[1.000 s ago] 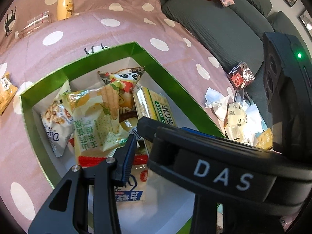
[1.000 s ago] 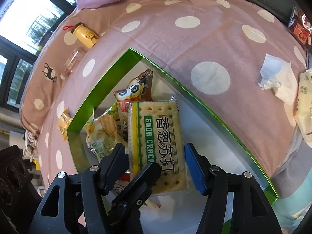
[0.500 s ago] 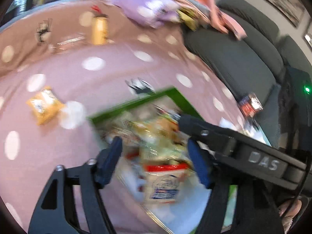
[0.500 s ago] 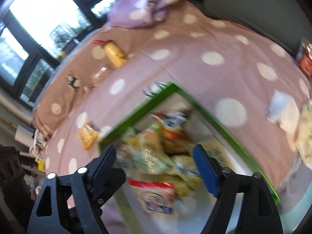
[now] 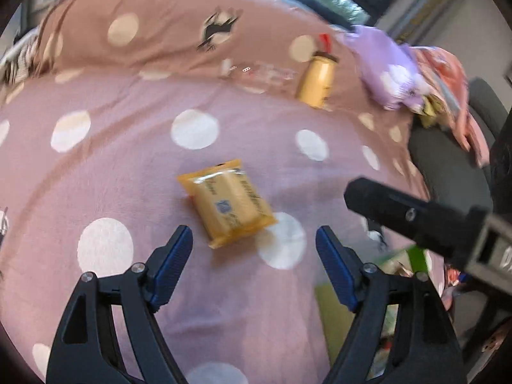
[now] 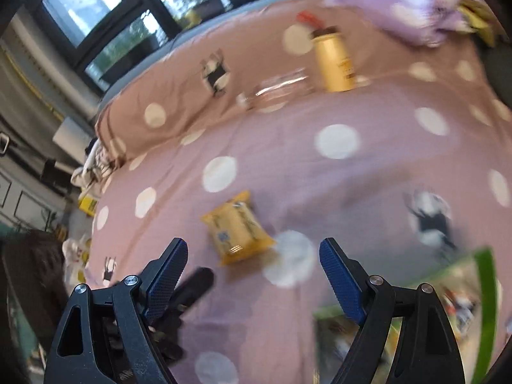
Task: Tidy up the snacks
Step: 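Move the right tool to the yellow pastry packet and grasp it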
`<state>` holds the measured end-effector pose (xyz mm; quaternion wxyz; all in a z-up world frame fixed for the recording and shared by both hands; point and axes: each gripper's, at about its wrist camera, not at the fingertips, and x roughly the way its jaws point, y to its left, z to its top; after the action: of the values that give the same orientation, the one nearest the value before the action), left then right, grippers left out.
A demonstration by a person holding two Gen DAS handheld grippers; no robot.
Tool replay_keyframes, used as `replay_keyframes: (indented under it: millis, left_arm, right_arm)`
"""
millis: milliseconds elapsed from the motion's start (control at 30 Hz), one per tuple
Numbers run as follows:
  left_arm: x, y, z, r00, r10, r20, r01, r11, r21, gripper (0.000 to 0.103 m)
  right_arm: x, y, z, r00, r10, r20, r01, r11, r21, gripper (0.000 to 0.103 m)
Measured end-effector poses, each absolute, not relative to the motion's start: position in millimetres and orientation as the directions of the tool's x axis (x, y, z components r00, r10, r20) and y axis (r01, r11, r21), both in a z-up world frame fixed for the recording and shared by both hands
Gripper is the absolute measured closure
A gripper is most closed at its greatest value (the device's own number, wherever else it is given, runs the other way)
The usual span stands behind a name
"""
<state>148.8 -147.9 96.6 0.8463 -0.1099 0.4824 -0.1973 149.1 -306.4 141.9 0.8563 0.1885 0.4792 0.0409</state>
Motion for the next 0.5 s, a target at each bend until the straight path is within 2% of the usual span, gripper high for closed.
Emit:
replay_keyframes:
  millis: [100,267,367,433,500]
  left_arm:
    - [164,-139,78,0.468,-0.395,-0.791,0.183,0.919,-0.350,0.025]
    - [183,-129,48,0.414,-0.442,-0.796,0.148,0.895,-0.421,0.028]
    - [189,-128,41,0.411,-0.455,-0.790,0.137,0.887,-0.440,0.033]
    - [192,-130,34,0.391,-0.469,-0.792,0.129,0.880,-0.458,0.042]
    - [193,-130,33,0.401,-0.479,-0.781,0.135,0.874,-0.467,0.042]
  right_arm:
    - [175,-296,122,0.476,0.266,-0.838,0.103,0.930,0.353,0.018]
    - [204,-288,94,0.426,0.337,-0.840,0.095,0.906,0.412,0.018]
    - [219,-281,76,0.380,0.339,-0.861,0.101,0.910,0.403,0.019]
    - [225,-276,66,0.356,0.333,-0.873,0.101,0.915,0.391,0.022]
    - [229,-272,55,0.336,0.325,-0.884,0.108,0.919,0.379,0.024]
